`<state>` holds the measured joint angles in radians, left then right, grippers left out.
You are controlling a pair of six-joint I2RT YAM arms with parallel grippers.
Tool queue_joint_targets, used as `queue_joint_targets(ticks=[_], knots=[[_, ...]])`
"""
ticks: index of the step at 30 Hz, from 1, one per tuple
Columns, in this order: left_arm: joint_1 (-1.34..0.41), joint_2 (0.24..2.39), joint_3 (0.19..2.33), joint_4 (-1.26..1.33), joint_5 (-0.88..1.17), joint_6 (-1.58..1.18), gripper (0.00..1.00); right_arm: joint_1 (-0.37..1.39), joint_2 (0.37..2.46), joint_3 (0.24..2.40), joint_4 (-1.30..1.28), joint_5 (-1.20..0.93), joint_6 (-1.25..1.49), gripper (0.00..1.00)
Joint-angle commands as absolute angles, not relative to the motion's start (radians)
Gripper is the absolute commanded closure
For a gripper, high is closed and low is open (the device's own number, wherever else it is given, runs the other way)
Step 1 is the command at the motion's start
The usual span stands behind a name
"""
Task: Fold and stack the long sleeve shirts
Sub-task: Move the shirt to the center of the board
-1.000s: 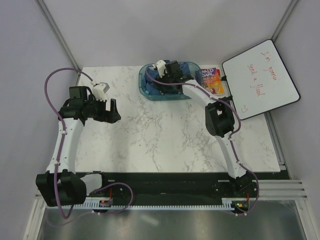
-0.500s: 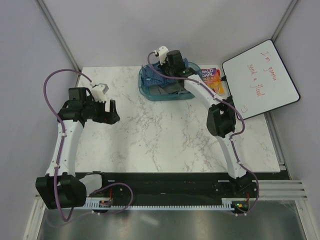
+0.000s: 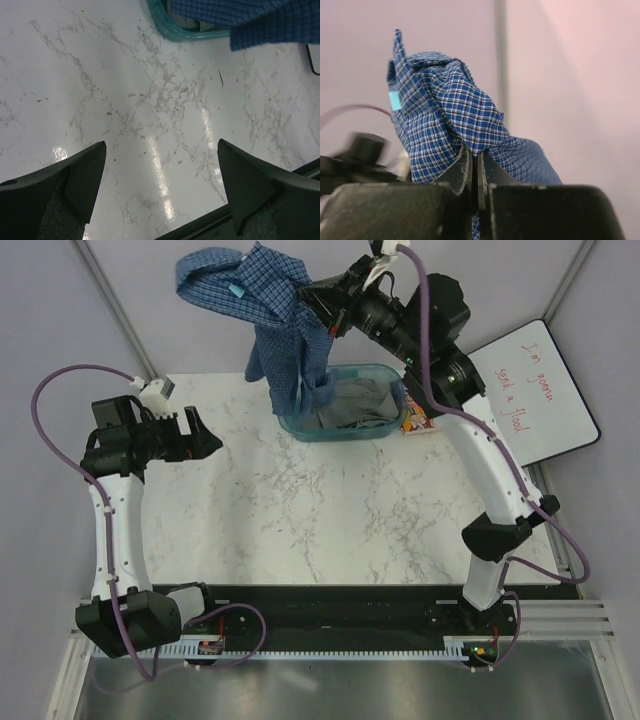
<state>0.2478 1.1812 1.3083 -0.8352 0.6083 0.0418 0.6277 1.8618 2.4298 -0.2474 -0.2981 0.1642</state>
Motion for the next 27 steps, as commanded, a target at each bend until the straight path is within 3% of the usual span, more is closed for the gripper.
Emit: queue_joint_targets(ticks=[1, 5, 8, 11, 14, 15, 17, 18, 19, 21, 23, 27], knots=[[0.297, 1.144, 1.348, -0.802, 0.704, -0.051, 0.01, 0.722, 1.818, 2.503, -0.008, -0.331, 0.409, 1.00], [0.308, 1.115, 1.333, -0.775, 0.707, -0.069, 0.01, 0.840, 1.824, 2.540, 0.167, -0.226, 0.428, 1.00], [0.314, 1.100, 1.318, -0.765, 0.698, -0.075, 0.01, 0.865, 1.792, 2.449, 0.258, -0.147, 0.439, 1.00], [0.325, 1.083, 1.290, -0.767, 0.692, -0.054, 0.02, 0.801, 1.695, 2.254, 0.198, -0.132, 0.469, 1.00], [0.327, 1.063, 1.246, -0.770, 0.707, 0.014, 0.01, 0.598, 1.456, 1.805, 0.199, -0.135, 0.600, 1.00], [0.327, 1.062, 1.226, -0.779, 0.734, 0.087, 0.01, 0.545, 1.307, 1.552, 0.169, -0.143, 0.607, 0.91], [0.327, 1.058, 1.212, -0.825, 0.777, 0.176, 0.01, 0.411, 1.147, 1.234, 0.051, -0.156, 0.551, 0.64], [0.322, 1.058, 1.204, -0.850, 0.819, 0.290, 0.01, 0.381, 0.985, 1.142, -0.106, -0.160, 0.491, 0.36], [0.318, 1.057, 1.198, -0.871, 0.819, 0.342, 0.01, 0.329, 0.900, 1.059, -0.195, -0.147, 0.383, 0.26], [0.275, 1.060, 1.186, -0.952, 0.809, 0.501, 0.01, 0.296, 0.679, 0.890, -0.456, -0.059, 0.273, 0.12], [0.156, 1.063, 1.167, -0.997, 0.761, 0.607, 0.01, 0.288, 0.539, 0.847, -0.556, -0.010, 0.201, 0.09], [-0.148, 1.069, 1.037, -1.034, 0.557, 0.655, 0.03, 0.287, 0.635, 0.922, -0.566, -0.100, 0.114, 0.02]])
